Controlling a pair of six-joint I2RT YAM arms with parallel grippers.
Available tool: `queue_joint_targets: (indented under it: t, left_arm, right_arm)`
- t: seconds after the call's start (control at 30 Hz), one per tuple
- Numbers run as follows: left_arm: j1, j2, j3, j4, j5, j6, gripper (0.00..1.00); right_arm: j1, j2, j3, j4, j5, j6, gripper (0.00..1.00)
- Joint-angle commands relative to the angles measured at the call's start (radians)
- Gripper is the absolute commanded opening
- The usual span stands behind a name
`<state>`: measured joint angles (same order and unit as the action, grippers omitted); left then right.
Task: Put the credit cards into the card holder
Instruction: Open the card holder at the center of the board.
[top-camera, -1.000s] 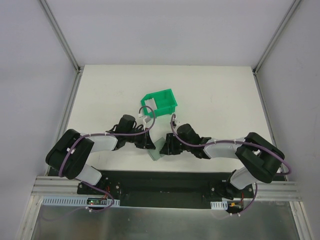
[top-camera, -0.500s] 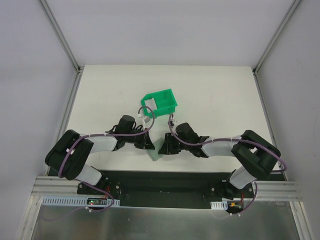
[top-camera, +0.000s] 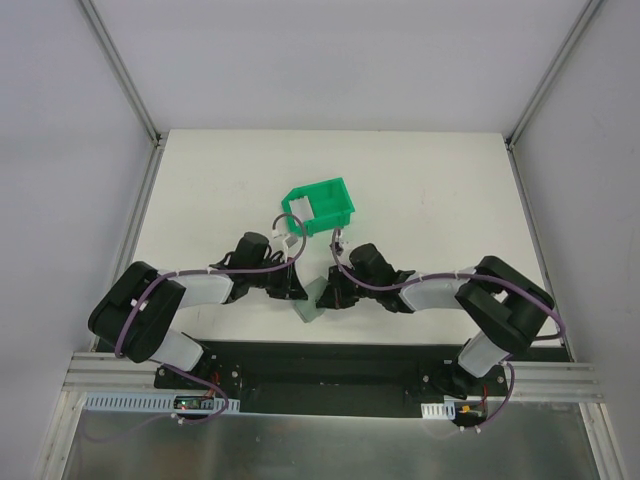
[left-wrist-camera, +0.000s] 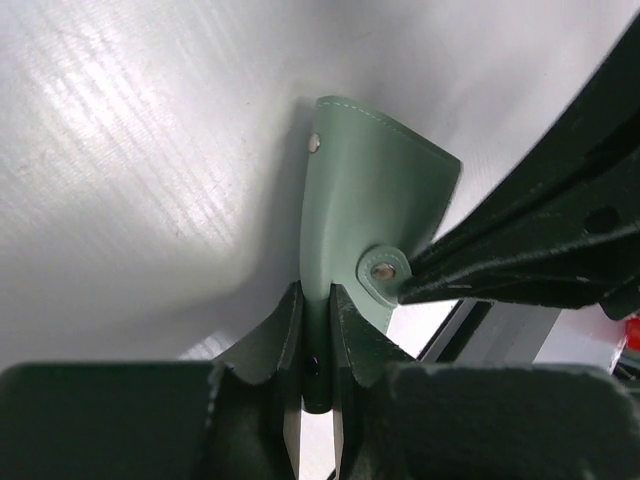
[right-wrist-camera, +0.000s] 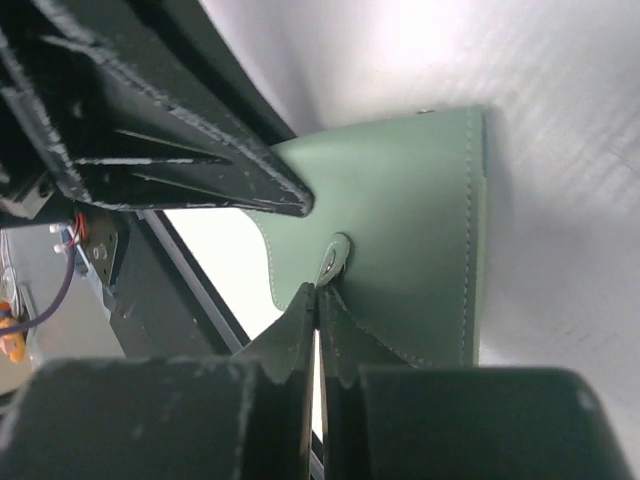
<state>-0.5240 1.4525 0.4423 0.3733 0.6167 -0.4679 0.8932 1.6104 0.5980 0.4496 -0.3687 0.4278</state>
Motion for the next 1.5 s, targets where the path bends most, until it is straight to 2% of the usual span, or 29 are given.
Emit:
queue_joint_targets:
  t: [0.0, 0.2, 0.3, 0.4, 0.5, 0.53, 0.6, 0.73, 0.77, 0.9, 1.07, 1.27, 1.47]
  left_arm:
    - [-0.013, -0.012, 0.004, 0.016, -0.106, -0.072, 0.00]
    - [-0.013, -0.003, 0.016, -0.023, -0.218, -0.126, 0.00]
    - [-0.013, -0.010, 0.022, -0.040, -0.255, -0.132, 0.00]
    - [-0.013, -0.026, 0.023, -0.051, -0.265, -0.130, 0.00]
    - [-0.013, -0.058, -0.005, -0.047, -0.276, -0.129, 0.00]
    - [-0.013, -0.072, -0.019, -0.040, -0.278, -0.130, 0.00]
    - [-0.013, -0.116, -0.052, -0.007, -0.272, -0.152, 0.00]
    - [-0.025, -0.193, -0.131, 0.084, -0.270, -0.231, 0.00]
    - [-0.037, -0.211, -0.145, 0.093, -0.291, -0.242, 0.00]
    - [-0.099, -0.296, -0.186, 0.096, -0.392, -0.274, 0.00]
    - [-0.171, -0.371, -0.206, 0.084, -0.517, -0.291, 0.00]
    - [-0.251, -0.431, -0.194, 0.035, -0.645, -0.282, 0.00]
    - [-0.283, -0.439, -0.177, 0.003, -0.681, -0.264, 0.00]
  right_arm:
    - [0.023, 0.006, 0.045, 0.147, -0.231, -0.089, 0.01]
    - [0.030, 0.005, 0.031, 0.089, -0.366, -0.158, 0.01]
    - [0.033, -0.006, 0.031, 0.006, -0.383, -0.216, 0.00]
    - [0.030, -0.023, 0.031, -0.087, -0.342, -0.257, 0.06]
    - [0.015, -0.059, 0.000, -0.121, -0.282, -0.261, 0.24]
    - [0.006, -0.072, -0.010, -0.138, -0.259, -0.259, 0.32]
    - [-0.014, -0.105, -0.038, -0.141, -0.224, -0.239, 0.34]
    - [-0.036, -0.171, -0.067, -0.158, -0.089, -0.150, 0.49]
    - [-0.039, -0.193, -0.078, -0.160, -0.057, -0.121, 0.56]
    - [-0.045, -0.253, -0.104, -0.150, 0.062, 0.026, 0.63]
    - [-0.045, -0.265, -0.101, -0.091, 0.088, 0.158, 0.69]
    - [-0.040, -0.185, -0.047, -0.091, 0.077, 0.239, 0.72]
    - [-0.039, -0.132, -0.009, -0.101, 0.080, 0.261, 0.71]
